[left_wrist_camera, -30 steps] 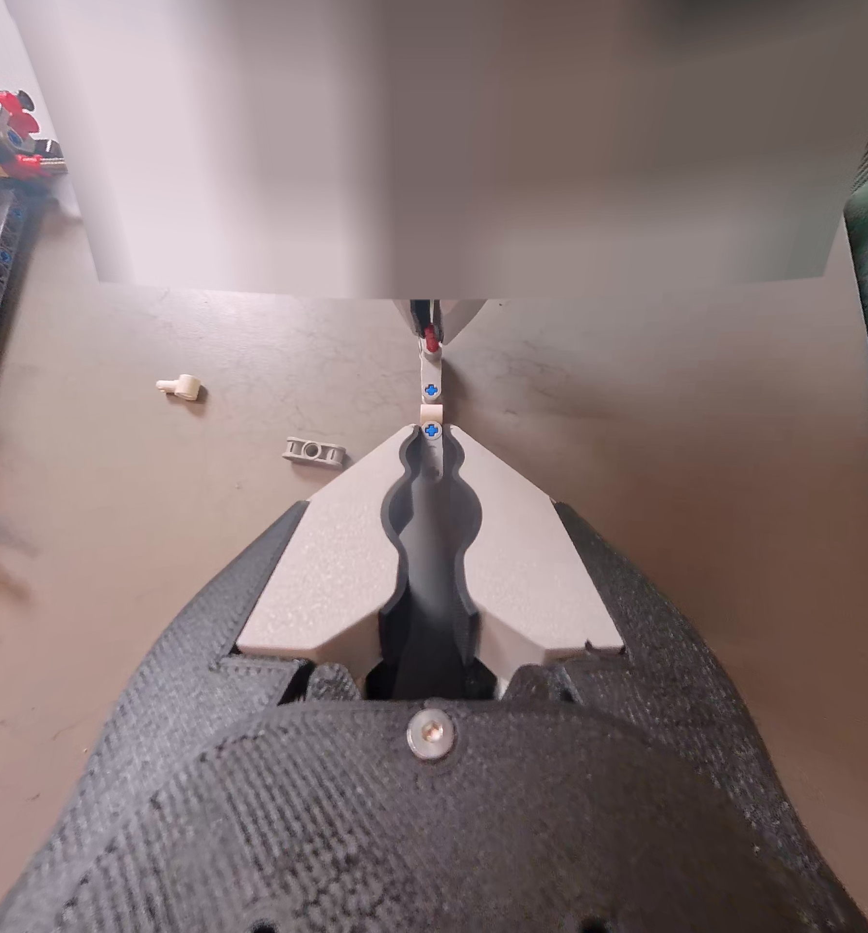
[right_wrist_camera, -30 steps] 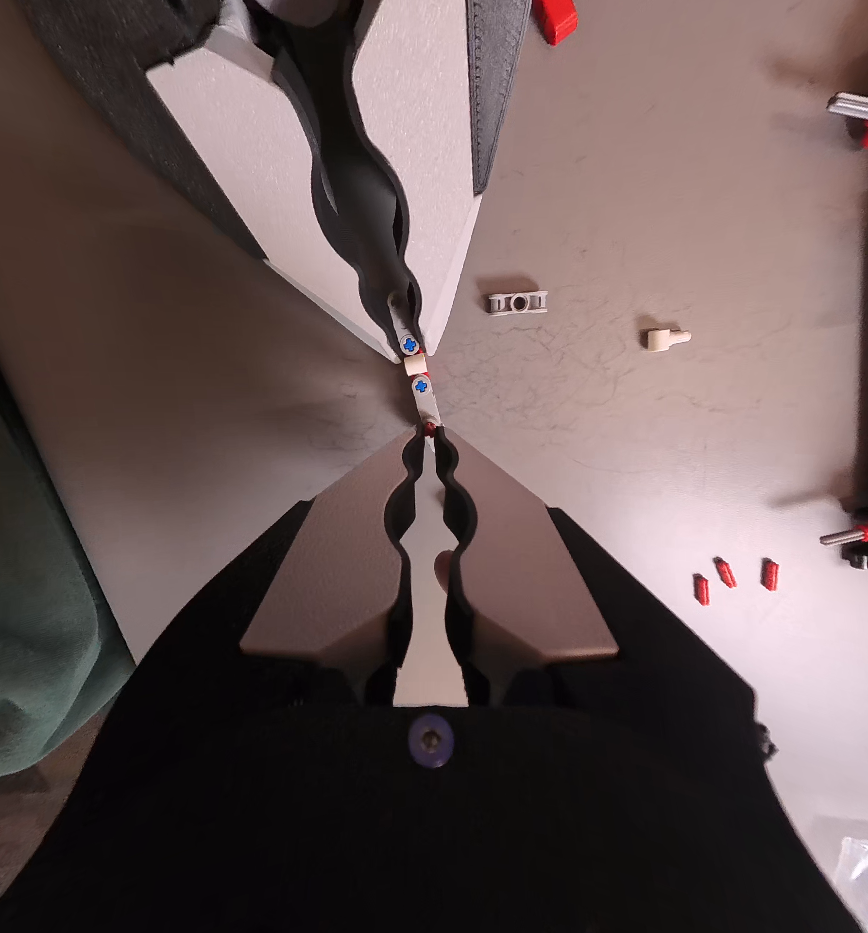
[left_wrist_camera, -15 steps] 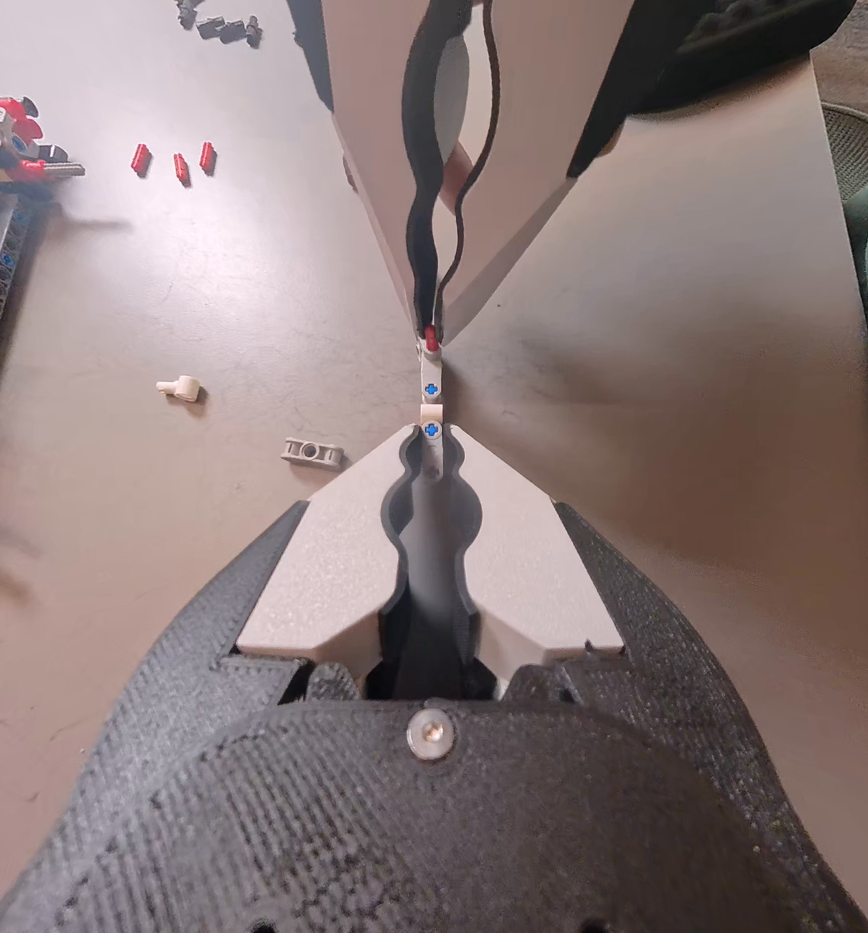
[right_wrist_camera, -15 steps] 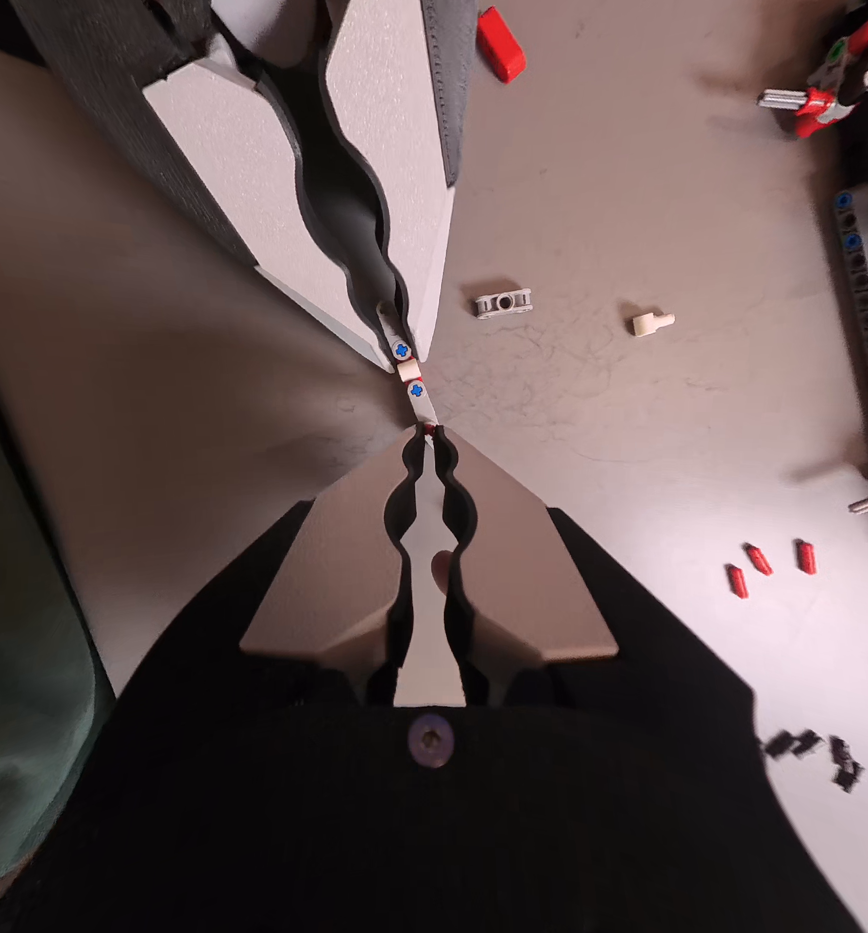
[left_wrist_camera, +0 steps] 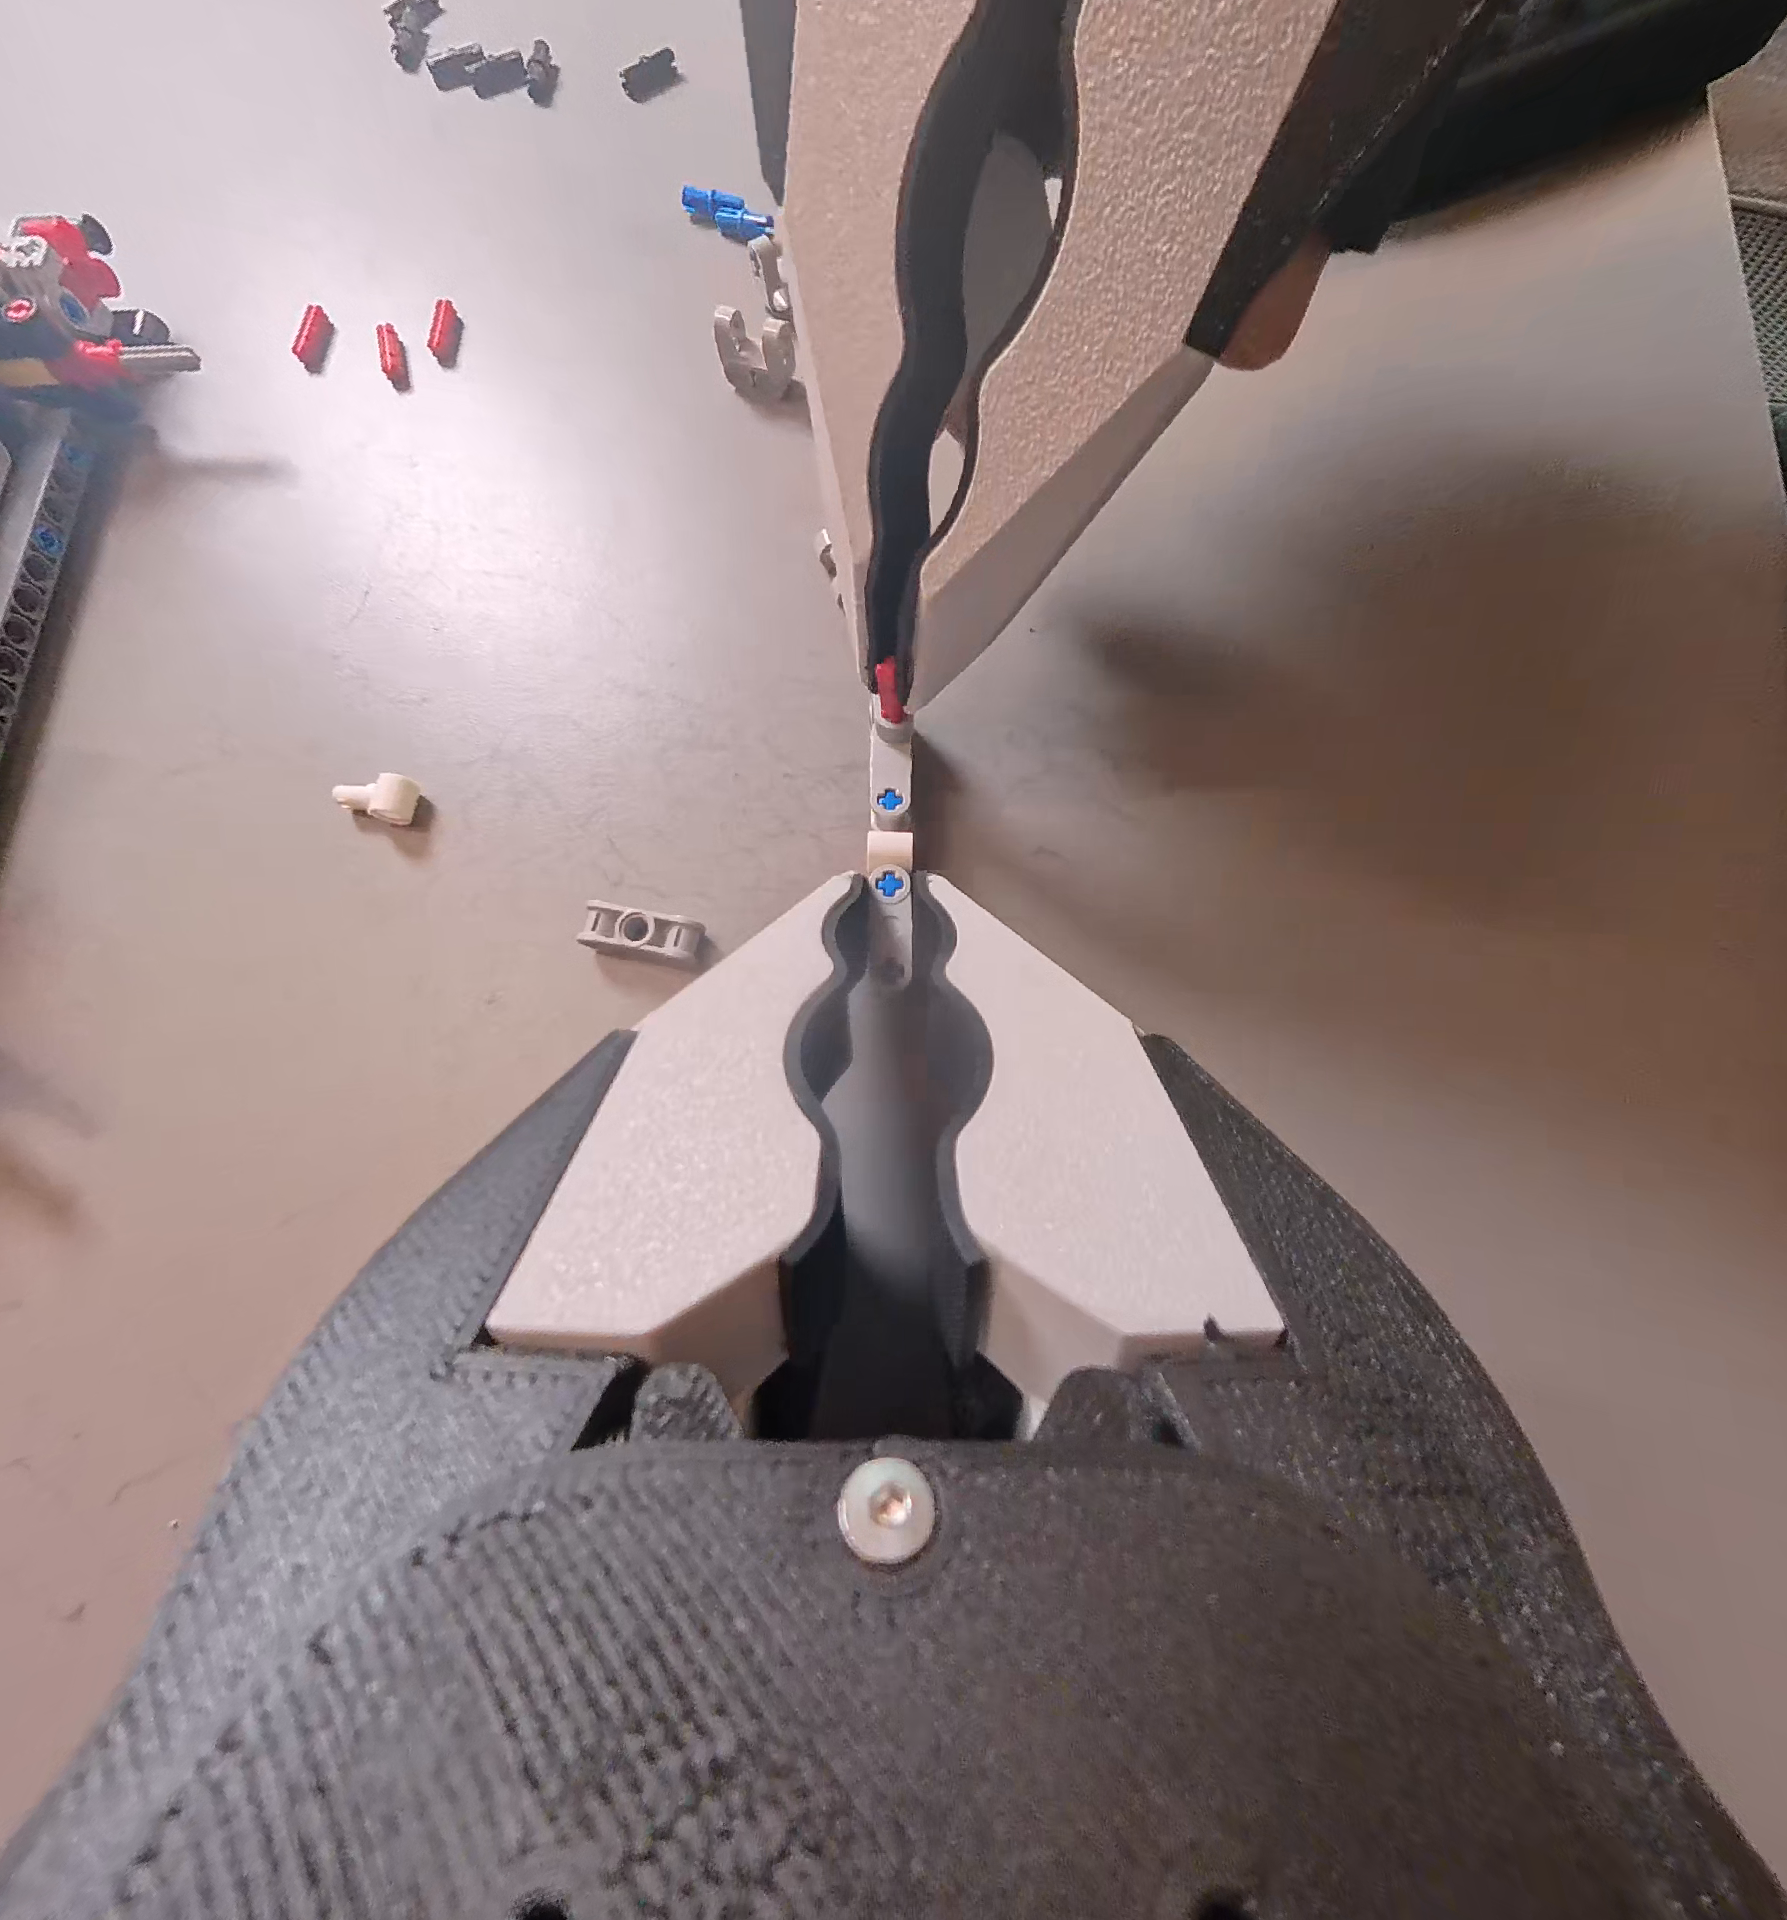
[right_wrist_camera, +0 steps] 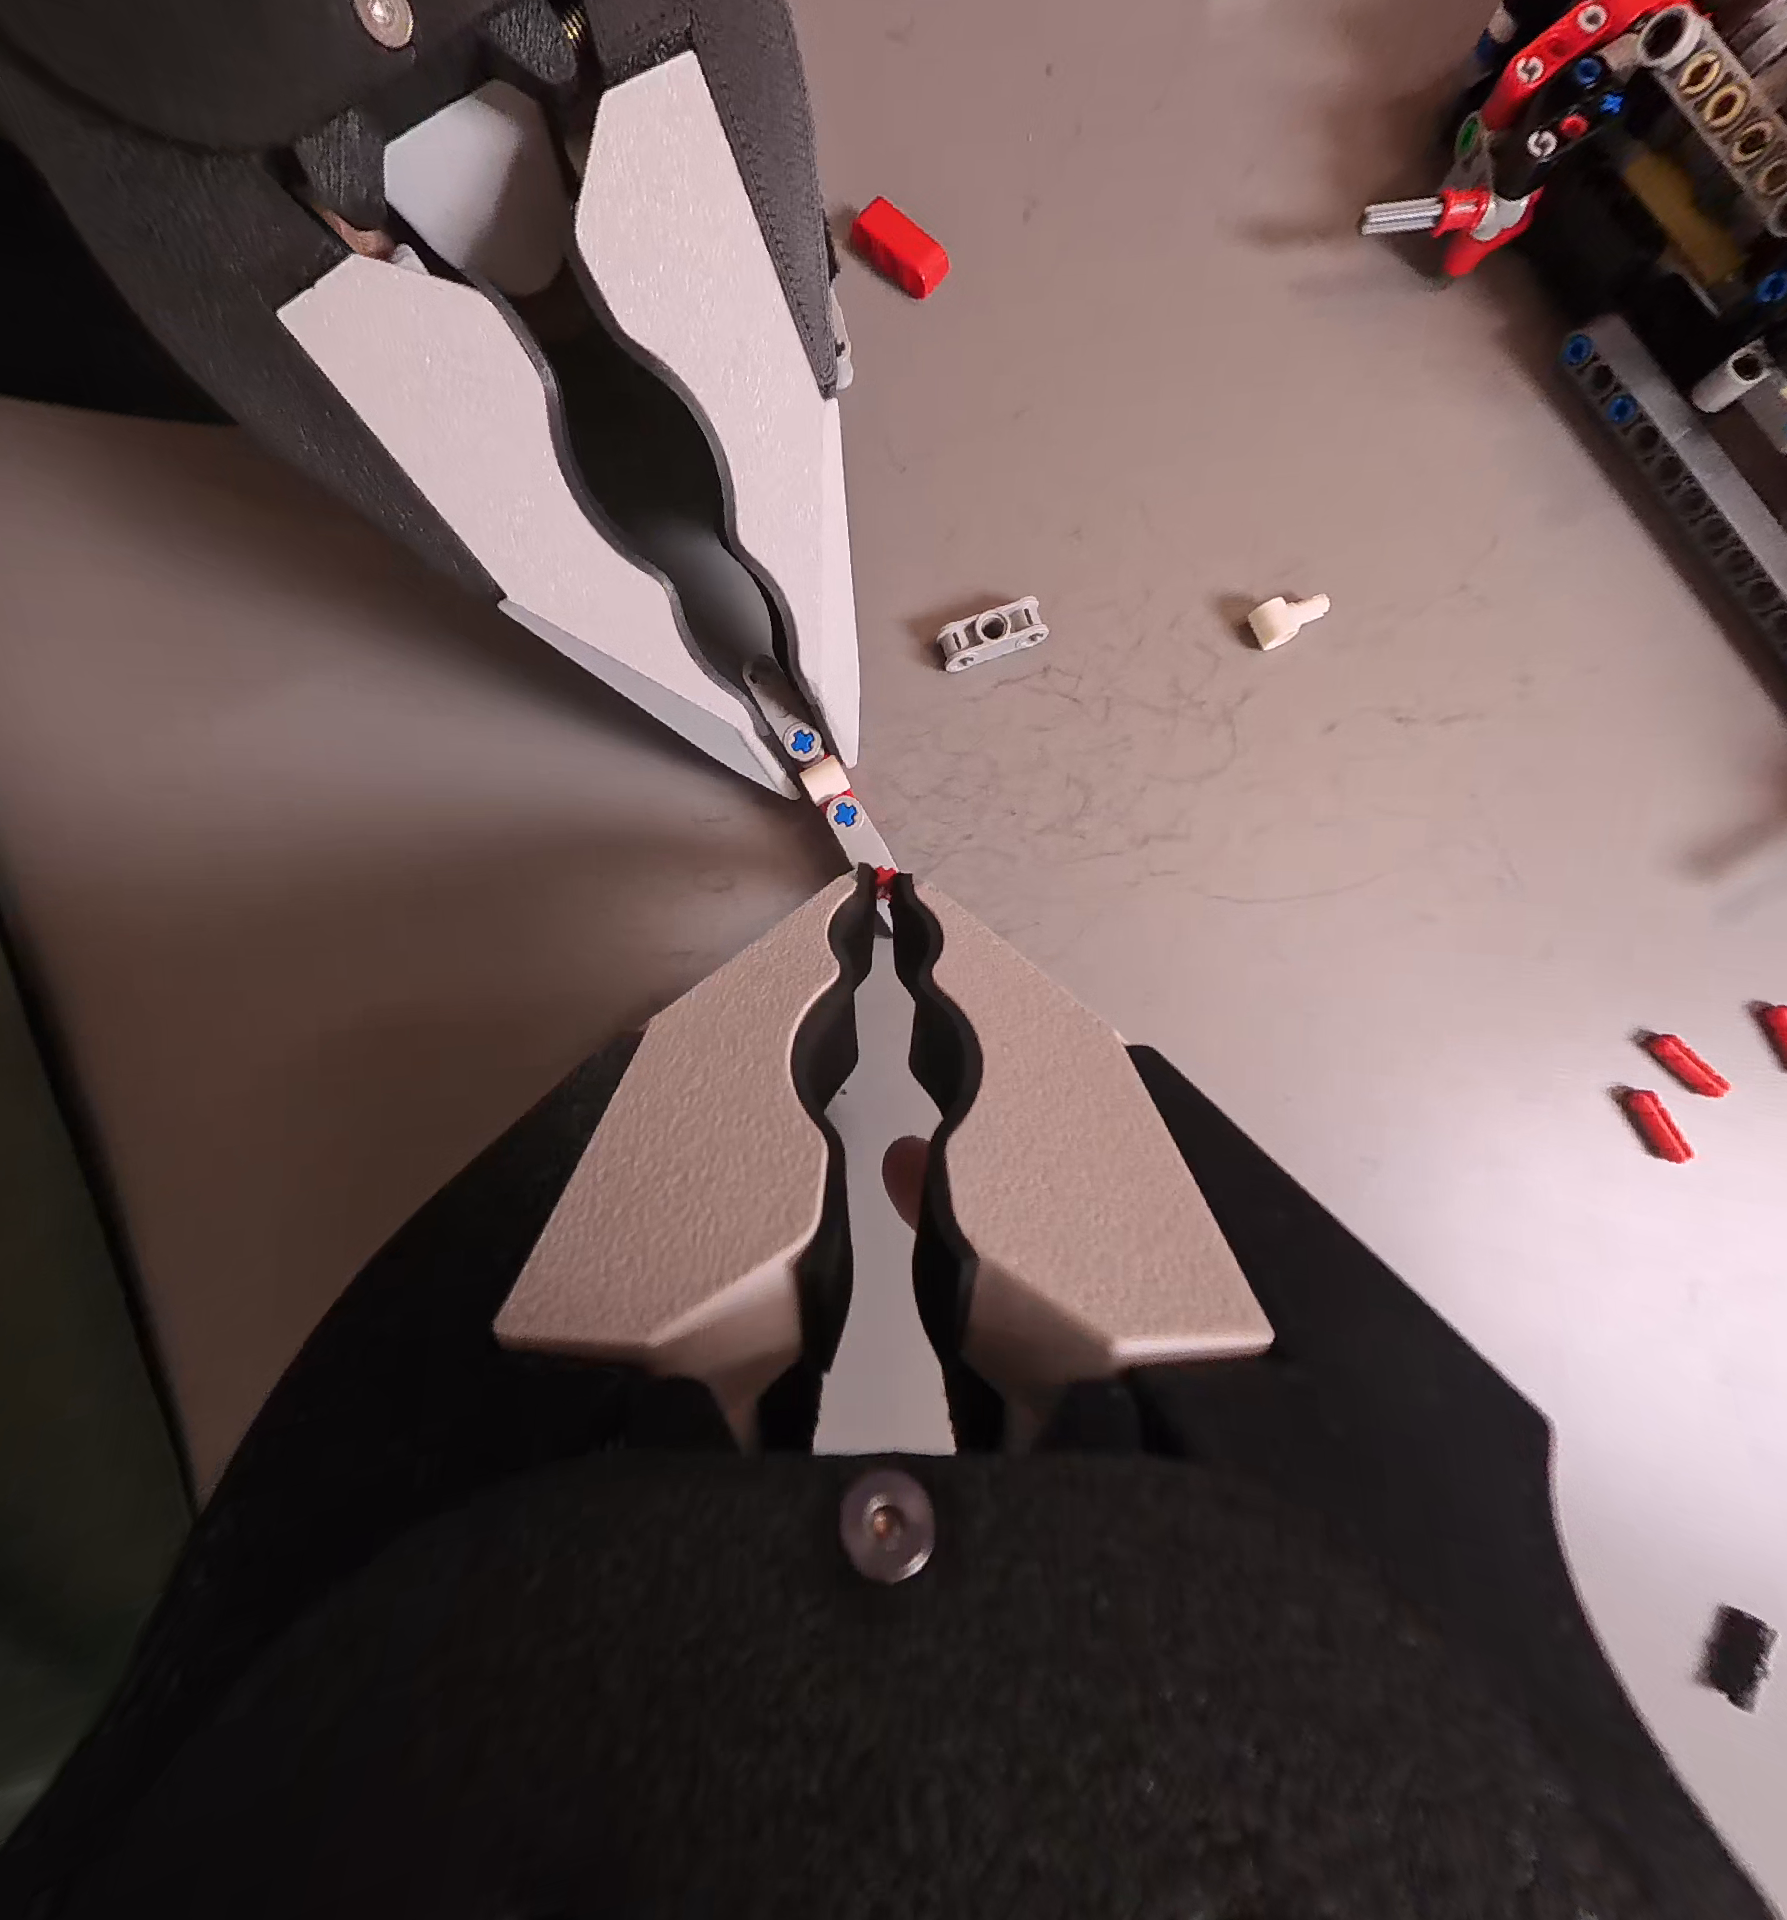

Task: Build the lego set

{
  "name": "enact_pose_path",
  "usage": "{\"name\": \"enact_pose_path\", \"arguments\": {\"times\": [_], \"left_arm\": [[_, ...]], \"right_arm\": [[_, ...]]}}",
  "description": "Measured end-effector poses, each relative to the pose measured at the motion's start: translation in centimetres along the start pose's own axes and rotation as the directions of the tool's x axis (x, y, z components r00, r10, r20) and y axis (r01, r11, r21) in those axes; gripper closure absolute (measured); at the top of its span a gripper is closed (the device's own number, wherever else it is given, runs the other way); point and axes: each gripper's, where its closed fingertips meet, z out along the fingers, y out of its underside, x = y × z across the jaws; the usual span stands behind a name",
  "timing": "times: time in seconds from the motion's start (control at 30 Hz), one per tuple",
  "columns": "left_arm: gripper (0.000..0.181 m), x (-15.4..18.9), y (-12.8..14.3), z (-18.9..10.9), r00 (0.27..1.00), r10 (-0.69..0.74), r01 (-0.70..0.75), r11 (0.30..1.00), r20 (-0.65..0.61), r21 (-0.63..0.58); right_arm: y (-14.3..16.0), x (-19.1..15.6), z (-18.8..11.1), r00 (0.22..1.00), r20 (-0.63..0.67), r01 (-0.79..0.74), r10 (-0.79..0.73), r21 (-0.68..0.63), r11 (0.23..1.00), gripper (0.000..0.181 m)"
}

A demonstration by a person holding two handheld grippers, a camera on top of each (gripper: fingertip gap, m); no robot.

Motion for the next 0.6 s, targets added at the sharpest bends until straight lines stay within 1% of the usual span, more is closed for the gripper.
{"name": "enact_pose_path", "arguments": {"times": [0.23, 0.33, 0.6], "left_arm": [[0.175, 0.04, 0.04, 0.01, 1.000, -0.024, 0.025, 1.000, 0.018, -0.015], [0.175, 0.07, 0.04, 0.00, 0.999, -0.026, 0.026, 0.999, 0.020, -0.018], [0.175, 0.12, 0.05, 0.01, 0.999, -0.027, 0.028, 0.999, 0.028, -0.024]], "right_arm": [[0.08, 0.06, 0.03, 0.998, -0.056, 0.003, -0.003, 0.005, 1.000, 0.180], [0.07, 0.11, 0.05, 0.998, -0.055, -0.014, 0.014, -0.002, 1.000, 0.180], [0.13, 0.14, 0.12, 0.998, -0.045, 0.029, -0.035, -0.121, 0.992, 0.180]]}}
